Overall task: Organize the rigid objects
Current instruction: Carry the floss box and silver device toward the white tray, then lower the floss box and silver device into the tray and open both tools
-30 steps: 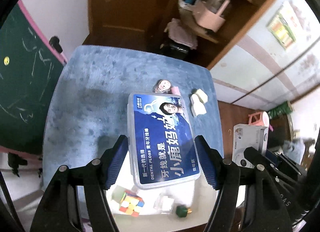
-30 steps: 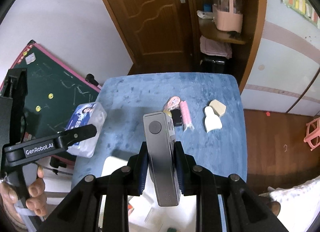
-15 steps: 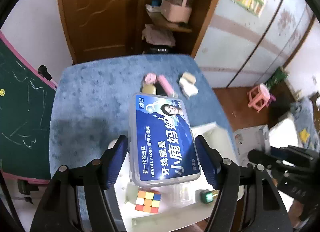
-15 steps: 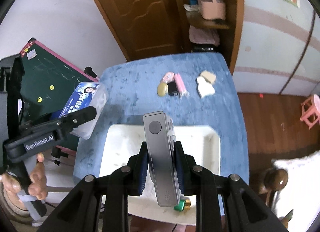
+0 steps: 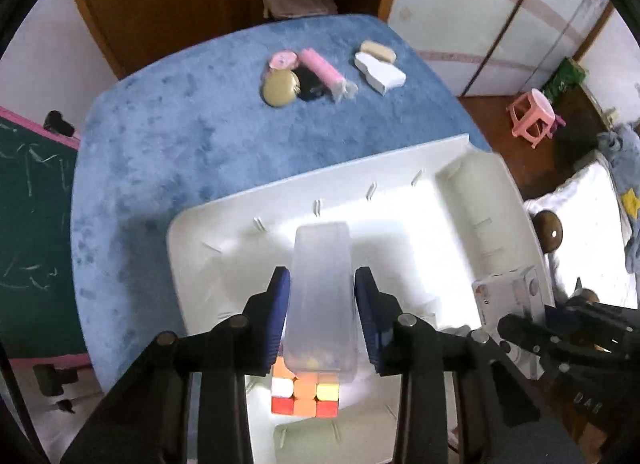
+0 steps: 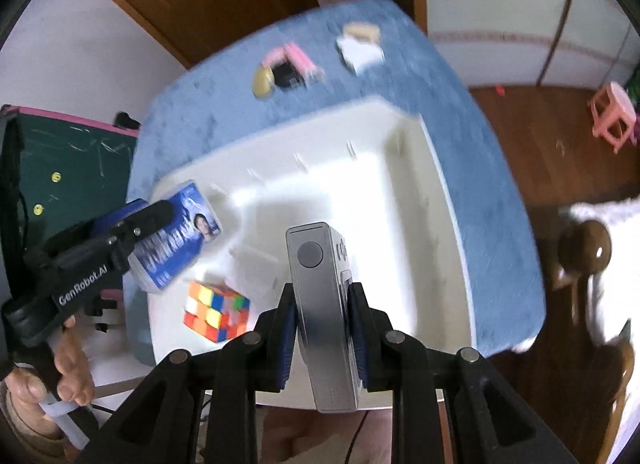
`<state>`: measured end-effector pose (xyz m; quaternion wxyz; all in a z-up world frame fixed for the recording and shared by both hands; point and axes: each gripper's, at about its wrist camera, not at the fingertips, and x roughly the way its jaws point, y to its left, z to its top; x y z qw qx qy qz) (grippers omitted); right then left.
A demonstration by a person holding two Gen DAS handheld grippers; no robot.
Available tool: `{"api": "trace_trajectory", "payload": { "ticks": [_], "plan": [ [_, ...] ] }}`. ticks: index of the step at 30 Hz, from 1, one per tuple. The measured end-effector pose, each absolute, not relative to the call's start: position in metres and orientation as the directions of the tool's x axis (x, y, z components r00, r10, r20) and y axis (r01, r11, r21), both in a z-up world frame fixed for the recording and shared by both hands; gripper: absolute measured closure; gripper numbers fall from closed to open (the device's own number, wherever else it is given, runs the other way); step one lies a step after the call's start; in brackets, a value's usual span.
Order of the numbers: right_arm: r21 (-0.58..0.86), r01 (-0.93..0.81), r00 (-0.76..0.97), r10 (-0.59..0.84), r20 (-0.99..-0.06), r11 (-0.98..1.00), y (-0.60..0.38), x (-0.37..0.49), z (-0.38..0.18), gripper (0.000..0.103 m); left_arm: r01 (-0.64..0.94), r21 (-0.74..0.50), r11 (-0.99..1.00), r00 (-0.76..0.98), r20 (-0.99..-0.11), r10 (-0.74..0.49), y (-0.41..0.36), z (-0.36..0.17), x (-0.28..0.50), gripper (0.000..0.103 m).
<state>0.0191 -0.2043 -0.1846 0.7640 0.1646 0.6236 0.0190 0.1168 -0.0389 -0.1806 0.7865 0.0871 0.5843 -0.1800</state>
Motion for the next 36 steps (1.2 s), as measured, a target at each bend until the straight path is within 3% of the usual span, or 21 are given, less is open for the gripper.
{"api": "trace_trajectory", "payload": {
  "ticks": [10, 15, 16, 19, 36],
  "plan": [
    [0.256, 0.200, 0.175, 0.223, -0.959, 0.946, -0.201, 0.024, -0.219, 0.078, 0.442, -0.049, 0.896, 0.205, -0.966, -0.154, -0.054, -0.206, 0.112, 0.063],
    [0.275, 0.214, 0.186, 0.237, -0.953, 0.937, -0.204, 0.031, -0.221, 0.077, 0.452, -0.046, 0.891, 0.213, -0.964, -0.158, -0.057, -0.200, 0.110, 0.029],
    [0.280, 0.212, 0.195, 0.241, -0.951, 0.936, -0.204, 0.032, -0.219, 0.075, 0.450, -0.044, 0.892, 0.219, -0.963, -0.158, -0.057, -0.198, 0.111, 0.028],
    [0.268, 0.207, 0.227, 0.220, -0.949, 0.941, -0.204, 0.035, -0.211, 0.068, 0.445, -0.039, 0.895, 0.219, -0.964, -0.151, -0.056, -0.195, 0.111, 0.027],
    [0.231, 0.148, 0.279, 0.184, -0.943, 0.962, -0.196, 0.032, -0.187, 0.068, 0.405, -0.049, 0.913, 0.309, -0.932, -0.187, -0.042, -0.148, 0.105, 0.027]
  ]
}}
